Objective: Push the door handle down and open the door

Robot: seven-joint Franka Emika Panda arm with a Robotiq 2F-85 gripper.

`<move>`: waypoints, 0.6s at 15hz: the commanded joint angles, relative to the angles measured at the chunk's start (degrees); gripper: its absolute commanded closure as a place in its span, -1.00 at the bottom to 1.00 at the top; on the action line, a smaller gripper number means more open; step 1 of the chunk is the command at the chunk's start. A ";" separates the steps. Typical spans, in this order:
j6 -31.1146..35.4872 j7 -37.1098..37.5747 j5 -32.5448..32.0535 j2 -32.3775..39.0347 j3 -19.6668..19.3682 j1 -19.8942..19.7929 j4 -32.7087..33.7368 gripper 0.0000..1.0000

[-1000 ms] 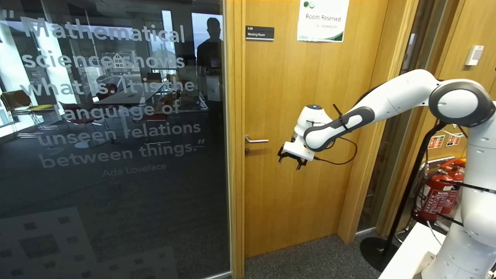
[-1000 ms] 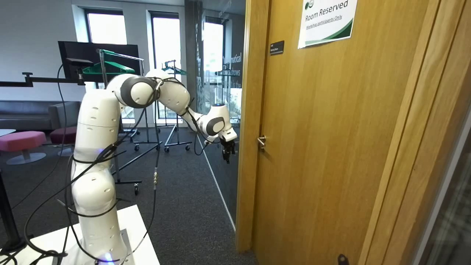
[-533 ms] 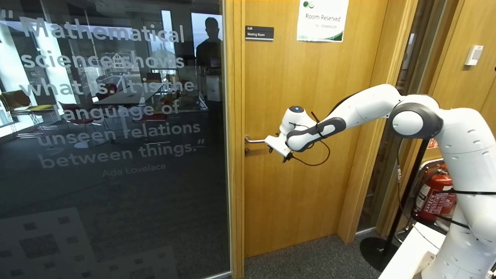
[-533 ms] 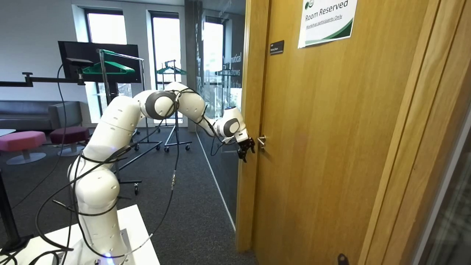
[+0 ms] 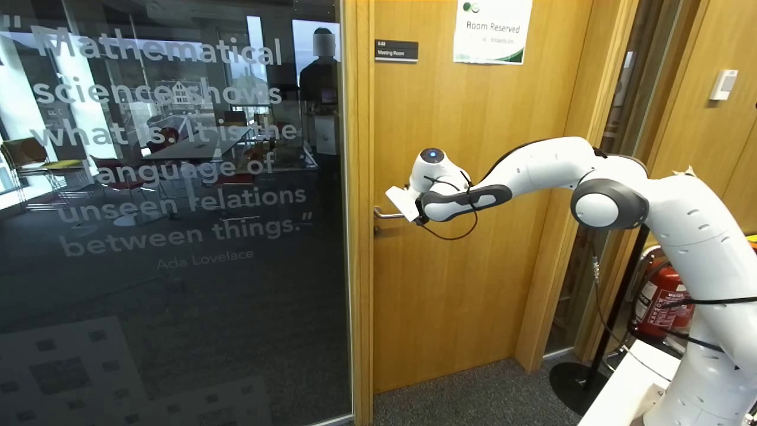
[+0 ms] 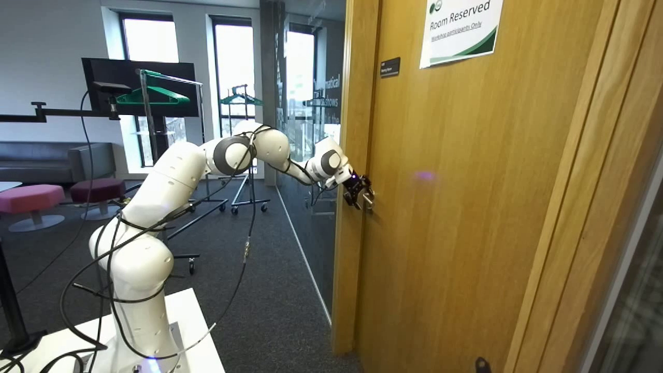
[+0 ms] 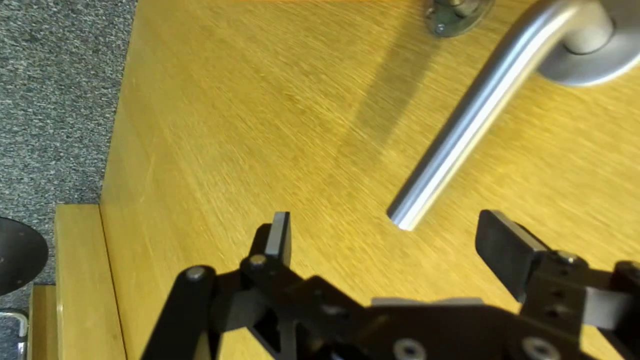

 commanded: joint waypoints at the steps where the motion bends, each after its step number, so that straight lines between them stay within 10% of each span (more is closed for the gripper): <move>1: -4.66 2.67 -2.06 3.01 -0.17 -0.50 8.46 -1.00; 9: -8.58 3.08 -0.13 6.59 1.41 -2.93 12.58 -1.00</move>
